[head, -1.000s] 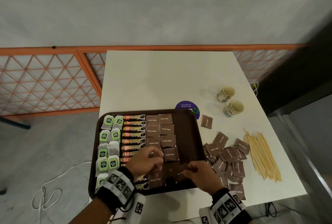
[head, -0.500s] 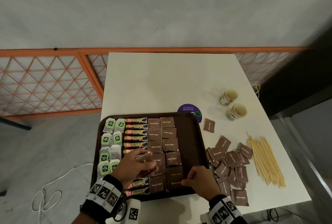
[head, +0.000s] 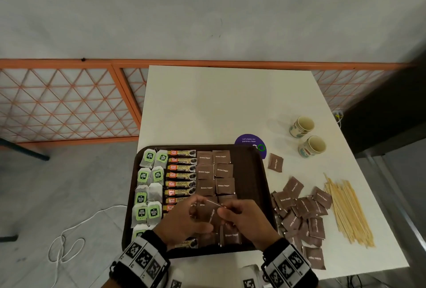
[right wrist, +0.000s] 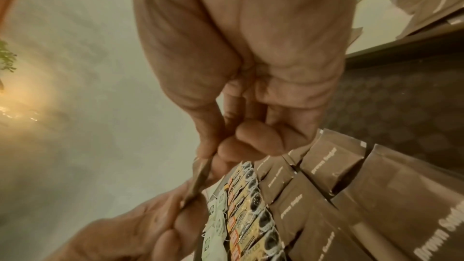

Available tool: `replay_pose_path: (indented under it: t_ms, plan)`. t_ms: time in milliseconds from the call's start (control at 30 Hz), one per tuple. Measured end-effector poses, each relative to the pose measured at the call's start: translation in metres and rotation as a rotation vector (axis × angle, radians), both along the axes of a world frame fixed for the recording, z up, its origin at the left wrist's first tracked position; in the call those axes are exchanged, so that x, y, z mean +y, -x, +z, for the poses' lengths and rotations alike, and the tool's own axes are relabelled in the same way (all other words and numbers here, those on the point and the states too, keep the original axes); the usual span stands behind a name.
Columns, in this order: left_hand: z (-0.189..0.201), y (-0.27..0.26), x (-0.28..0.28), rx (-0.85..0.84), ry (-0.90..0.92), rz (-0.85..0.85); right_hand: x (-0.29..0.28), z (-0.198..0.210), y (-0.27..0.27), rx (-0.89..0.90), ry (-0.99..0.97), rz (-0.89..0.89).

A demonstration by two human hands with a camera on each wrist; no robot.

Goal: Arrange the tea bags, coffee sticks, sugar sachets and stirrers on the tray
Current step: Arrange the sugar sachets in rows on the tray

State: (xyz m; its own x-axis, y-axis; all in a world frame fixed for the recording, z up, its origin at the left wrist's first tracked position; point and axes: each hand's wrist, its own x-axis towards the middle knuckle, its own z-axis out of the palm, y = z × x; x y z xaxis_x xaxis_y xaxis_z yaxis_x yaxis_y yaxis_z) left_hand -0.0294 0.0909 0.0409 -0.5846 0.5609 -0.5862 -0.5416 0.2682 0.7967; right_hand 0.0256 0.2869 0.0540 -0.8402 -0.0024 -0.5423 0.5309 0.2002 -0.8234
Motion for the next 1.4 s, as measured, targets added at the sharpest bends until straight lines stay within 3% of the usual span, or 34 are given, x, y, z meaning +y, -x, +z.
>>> replay_pose_path:
  t_ms: [100,267,467,533,700,867,1100,1267,1400]
  plan:
    - [-0.001,-0.001,-0.008,-0.096,-0.006,0.101,0.000,-0.001,-0.002,-0.017,0.056,-0.023]
    - [-0.010,-0.003,-0.020,-0.010,0.085,0.064,-0.003,-0.008,-0.006,-0.121,0.014,0.118]
    - [-0.016,-0.008,-0.023,0.026,0.127,0.107,-0.009,-0.020,-0.016,-0.193,0.094,0.049]
    - [-0.017,-0.008,-0.022,0.049,0.148,0.052,-0.012,-0.022,-0.019,-0.178,0.089,0.054]
    - [-0.018,-0.010,-0.024,0.074,0.179,-0.132,-0.007,-0.035,-0.034,-0.196,-0.113,0.084]
    - [-0.028,0.002,-0.045,0.163,0.326,-0.029,0.001,-0.048,-0.022,-0.205,-0.299,0.147]
    - [-0.032,0.008,-0.055,0.244,0.353,0.001,-0.014,-0.063,0.009,-0.179,-0.476,0.131]
    - [-0.027,0.008,-0.049,0.275,0.375,-0.008,0.001,-0.060,-0.001,-0.207,-0.550,-0.031]
    - [-0.021,0.008,-0.027,0.374,0.386,-0.069,0.053,-0.035,-0.027,-0.137,-0.640,-0.148]
